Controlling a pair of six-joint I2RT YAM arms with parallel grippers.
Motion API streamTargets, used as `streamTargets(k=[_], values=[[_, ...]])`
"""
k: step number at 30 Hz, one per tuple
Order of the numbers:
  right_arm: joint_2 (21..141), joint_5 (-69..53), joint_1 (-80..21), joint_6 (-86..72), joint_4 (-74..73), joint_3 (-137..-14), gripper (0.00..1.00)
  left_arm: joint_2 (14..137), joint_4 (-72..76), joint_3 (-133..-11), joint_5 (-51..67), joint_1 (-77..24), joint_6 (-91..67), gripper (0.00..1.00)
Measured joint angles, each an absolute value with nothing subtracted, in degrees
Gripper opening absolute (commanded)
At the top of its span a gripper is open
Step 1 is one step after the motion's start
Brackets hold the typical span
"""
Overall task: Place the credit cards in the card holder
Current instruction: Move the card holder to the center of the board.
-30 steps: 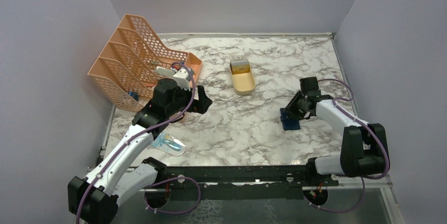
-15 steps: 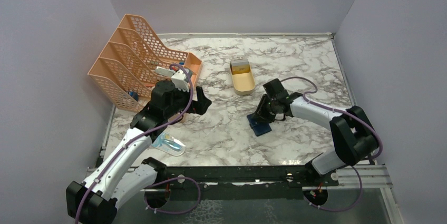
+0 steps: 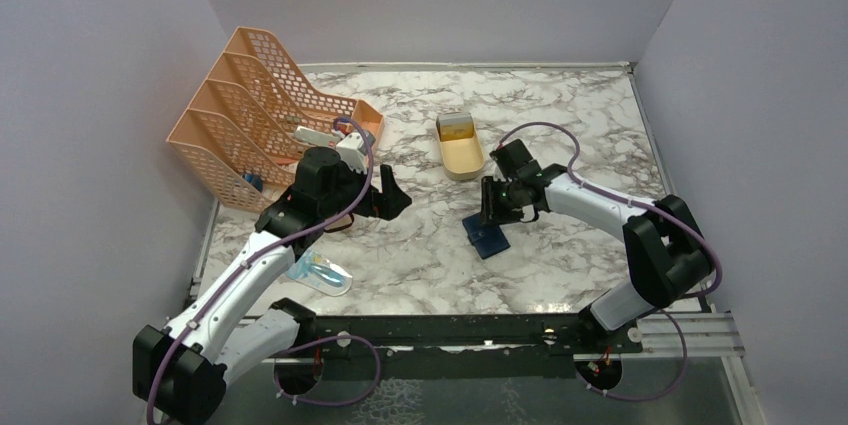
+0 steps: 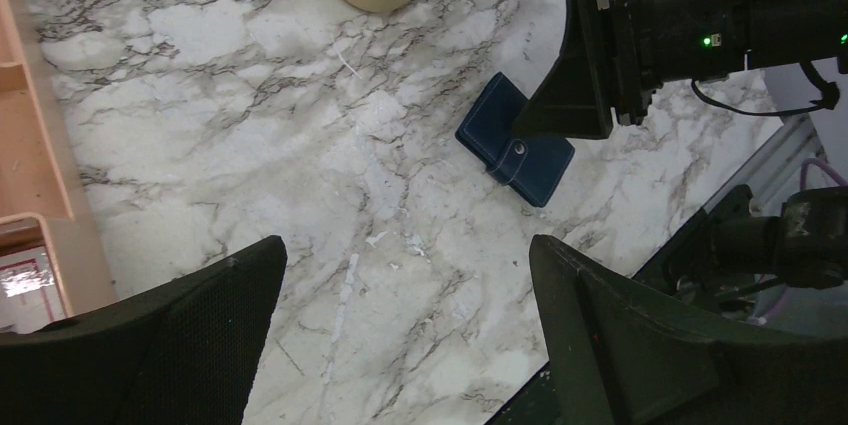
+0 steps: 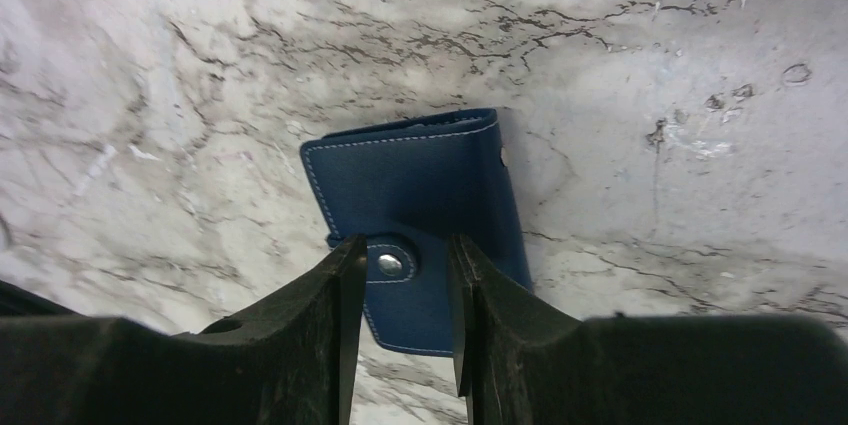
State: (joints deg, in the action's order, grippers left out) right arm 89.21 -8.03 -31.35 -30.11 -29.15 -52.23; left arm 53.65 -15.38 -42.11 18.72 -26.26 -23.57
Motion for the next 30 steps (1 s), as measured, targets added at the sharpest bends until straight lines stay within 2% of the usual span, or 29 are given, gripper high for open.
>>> streamTargets(k=[11, 19, 28, 30], values=[[88.5, -9.2, -24.4, -20.3, -28.5, -50.7, 0.35, 60.8, -15.1, -45.7, 21.6, -31.6, -27.6, 0.90], [90.1, -15.5, -24.4, -18.5, -25.2, -47.9, 0.35, 63.4, -13.1, -45.7, 21.3, -36.5, -30.6, 0.84], [91.0, -23.1, -24.3, -19.0, -20.0, -45.6, 0.35, 66.9, -11.9, -45.7, 19.7, -39.2, -32.9, 0.81], [91.2, -24.8, -24.3, -19.3, -18.8, -45.1, 0.32, 67.0, -11.9, -45.7, 19.3, -39.4, -33.2, 0.81]])
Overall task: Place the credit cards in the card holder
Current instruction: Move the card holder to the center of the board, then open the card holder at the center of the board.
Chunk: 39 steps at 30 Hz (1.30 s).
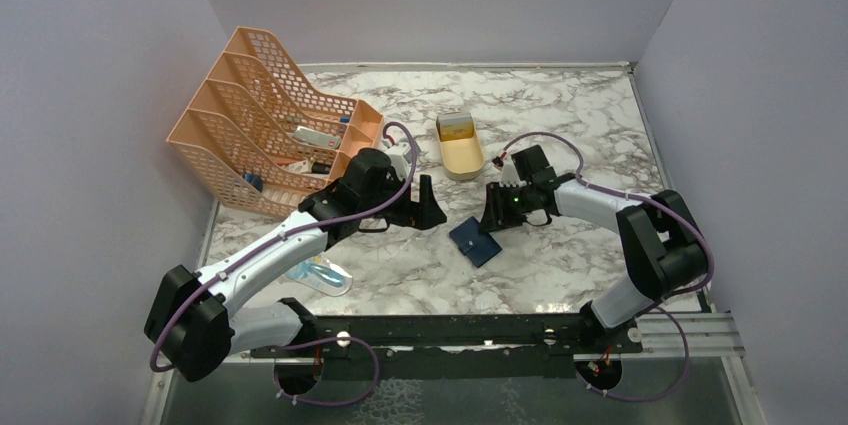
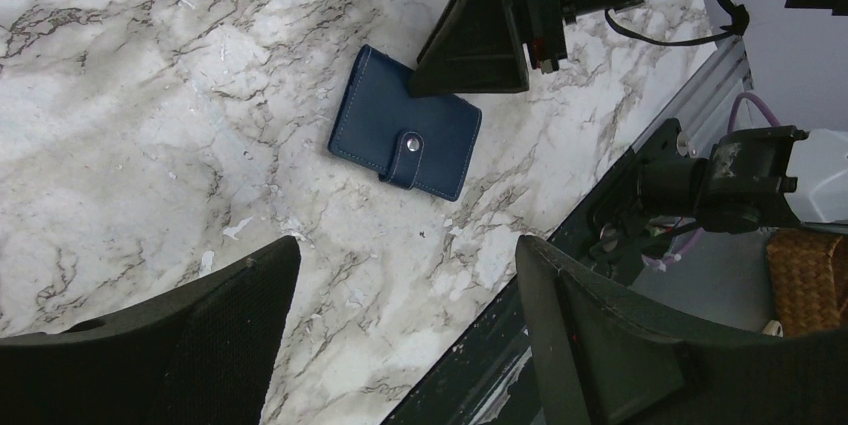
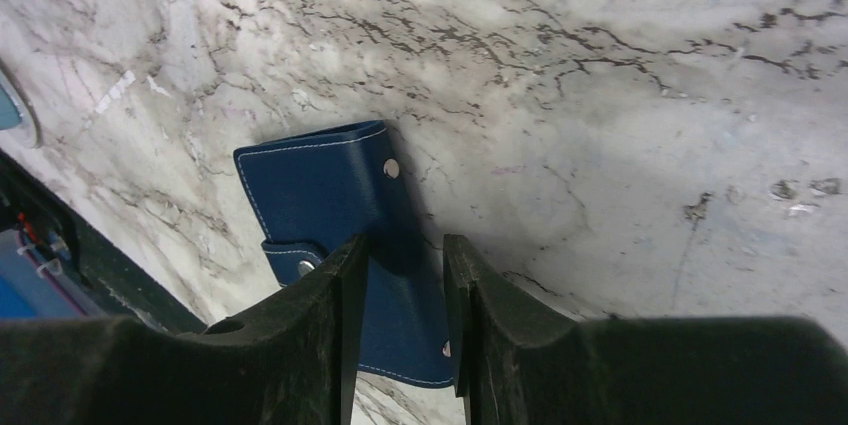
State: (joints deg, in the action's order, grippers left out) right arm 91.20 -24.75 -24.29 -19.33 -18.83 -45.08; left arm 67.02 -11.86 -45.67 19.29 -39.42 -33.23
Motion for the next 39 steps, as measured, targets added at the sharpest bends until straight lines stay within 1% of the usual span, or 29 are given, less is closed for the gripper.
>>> streamTargets(k=[2, 5, 6, 13, 21, 26, 32, 39], values=[[91.2, -25.8, -24.3, -19.6, -17.9, -44.5, 0.23, 67.1, -11.6, -45.7, 18.9, -39.5, -33.5, 0.81], [91.4, -26.4, -24.3, -20.2, -17.2, -44.0, 0.05, 67.2, -11.4, -45.6, 18.4, -39.6, -34.1, 0.80], [91.5, -26.5, -24.3, -20.4, -17.1, -43.8, 0.01, 67.4, -11.3, -45.6, 18.3, -39.6, -34.3, 0.79], [89.5, -28.4, -24.3, -24.3, -17.1, -43.2, 0.01, 68.8, -11.0, -45.6, 18.2, -39.8, -35.5, 0.74], [80.5, -31.2, -24.3, -33.1, -16.1, -41.3, 0.01, 72.0, -9.7, -45.6, 19.5, -40.1, -37.3, 0.70], [75.6, -31.9, -24.4, -39.6, -14.5, -39.6, 0.01, 74.9, -7.7, -45.6, 20.9, -40.6, -39.5, 0.64], [75.2, -31.3, -25.3, -43.5, -14.5, -39.6, 0.01, 81.1, -5.0, -47.1, 23.0, -42.1, -41.9, 0.63], [74.9, -29.6, -26.5, -44.5, -15.2, -39.9, 0.01, 88.2, -3.7, -50.6, 24.0, -44.0, -42.3, 0.58]])
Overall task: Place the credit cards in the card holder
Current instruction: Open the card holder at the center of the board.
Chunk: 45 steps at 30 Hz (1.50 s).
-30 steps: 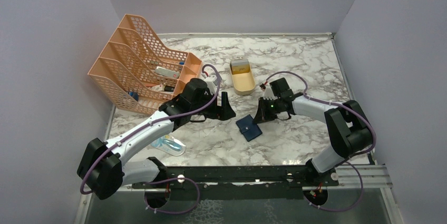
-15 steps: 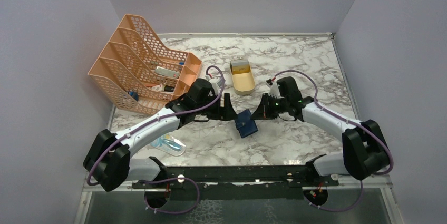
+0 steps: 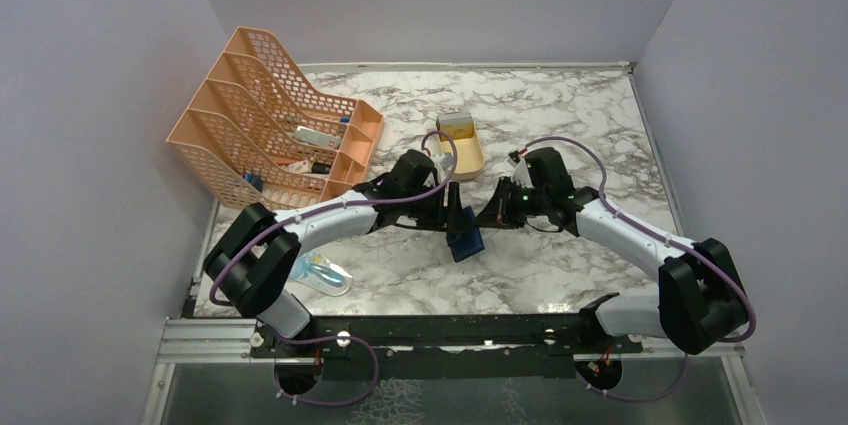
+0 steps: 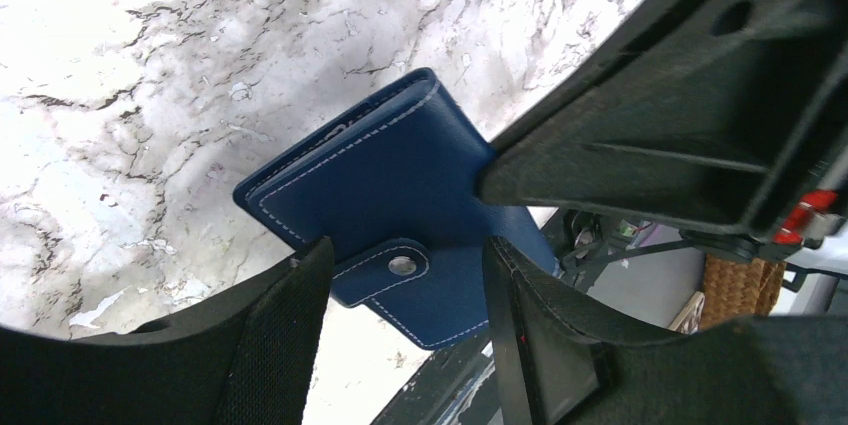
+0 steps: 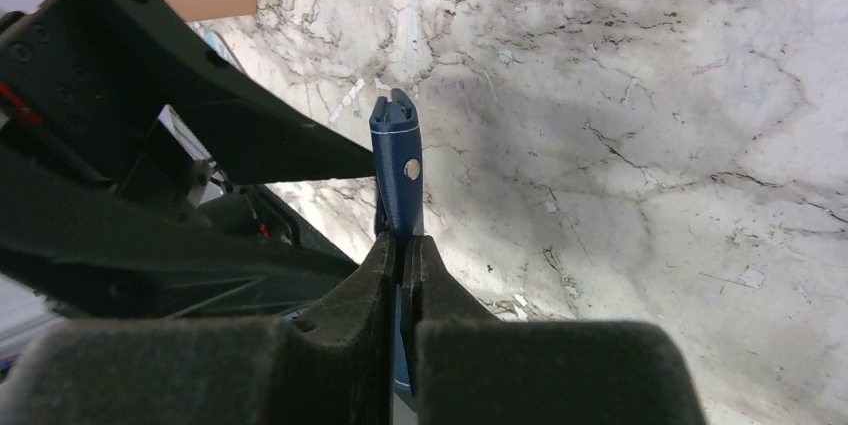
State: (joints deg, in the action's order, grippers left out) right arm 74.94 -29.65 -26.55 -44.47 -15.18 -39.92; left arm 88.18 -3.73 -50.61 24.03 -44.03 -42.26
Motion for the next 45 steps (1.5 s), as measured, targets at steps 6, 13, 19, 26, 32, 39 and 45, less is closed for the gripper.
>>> streamTargets(k=[6, 13, 19, 26, 32, 39, 45], values=[[72.4, -28.8, -26.7, -44.7, -15.8, -39.9, 0.01, 90.3, -3.5, -50.9, 23.9, -44.4, -41.9, 0.54], [71.9, -28.3, -26.7, -44.7, -16.1, -39.9, 0.01, 91.9, -3.5, -51.0, 23.8, -44.8, -41.0, 0.48], [71.9, -28.3, -27.1, -44.8, -16.3, -39.9, 0.01, 92.6, -3.5, -51.5, 23.4, -45.5, -40.0, 0.35], [71.9, -28.3, -27.2, -44.8, -16.2, -39.9, 0.01, 92.9, -3.6, -52.3, 22.6, -45.9, -38.6, 0.13], [71.9, -28.4, -27.3, -44.8, -16.2, -39.8, 0.01, 92.9, -3.7, -52.5, 22.2, -46.1, -37.8, 0.00], [72.4, -28.3, -27.4, -44.0, -16.3, -39.6, 0.01, 92.9, -4.5, -52.5, 21.2, -46.2, -37.4, 0.00], [74.3, -26.5, -27.4, -42.4, -16.6, -39.7, 0.01, 91.6, -6.7, -52.2, 18.5, -46.3, -36.7, 0.00]])
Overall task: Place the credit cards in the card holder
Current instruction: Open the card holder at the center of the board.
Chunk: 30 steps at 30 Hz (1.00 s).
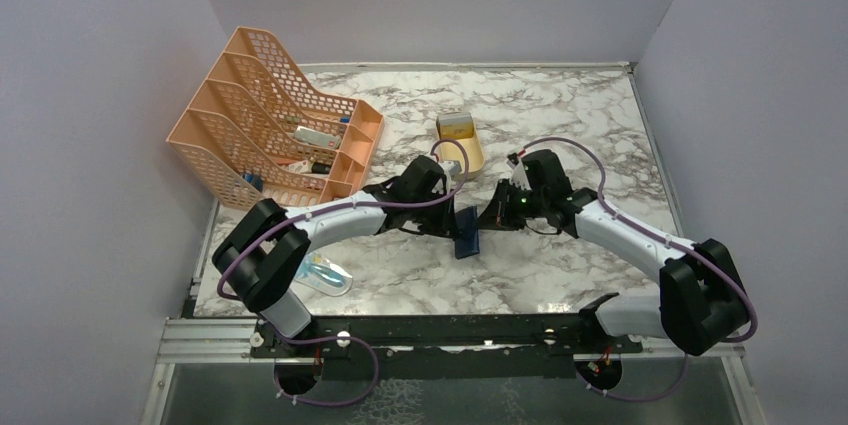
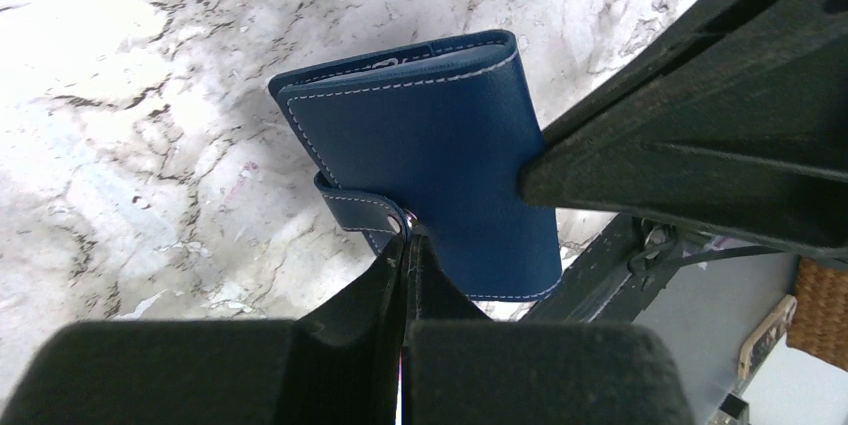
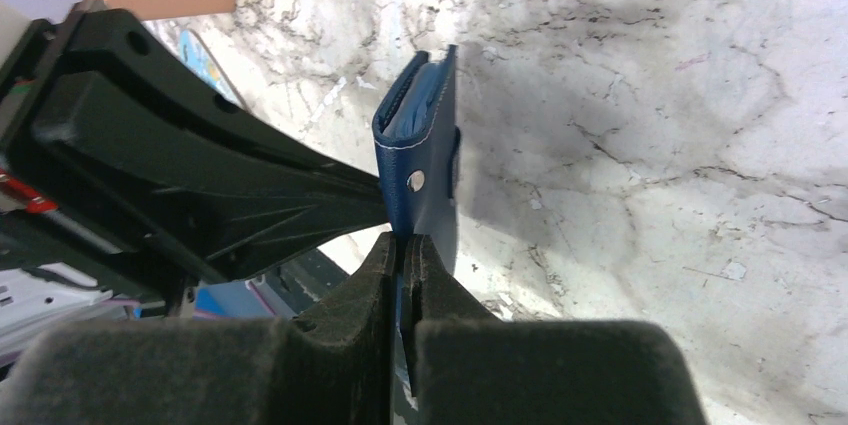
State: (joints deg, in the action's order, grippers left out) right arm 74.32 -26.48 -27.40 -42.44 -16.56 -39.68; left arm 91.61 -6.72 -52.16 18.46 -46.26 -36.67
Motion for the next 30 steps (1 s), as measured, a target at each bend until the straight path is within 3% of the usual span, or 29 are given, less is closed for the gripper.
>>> streamTargets(k=[10, 17, 30], values=[[77.9, -21.9, -27.5, -39.0, -17.8, -39.7, 0.01, 89.0, -11.2, -50.2, 13.0, -46.1, -36.1, 0.00], [78.8, -17.4, -27.6, -36.8, -22.3, -41.3, 0.40, 86.8, -12.2, -50.2, 11.7, -46.1, -36.1, 0.00], [76.3, -14.5, -32.3, -38.6, -27.0, -44.2, 0.54, 79.5, -5.9, -46.3, 13.1, -46.0, -38.6, 0.00]])
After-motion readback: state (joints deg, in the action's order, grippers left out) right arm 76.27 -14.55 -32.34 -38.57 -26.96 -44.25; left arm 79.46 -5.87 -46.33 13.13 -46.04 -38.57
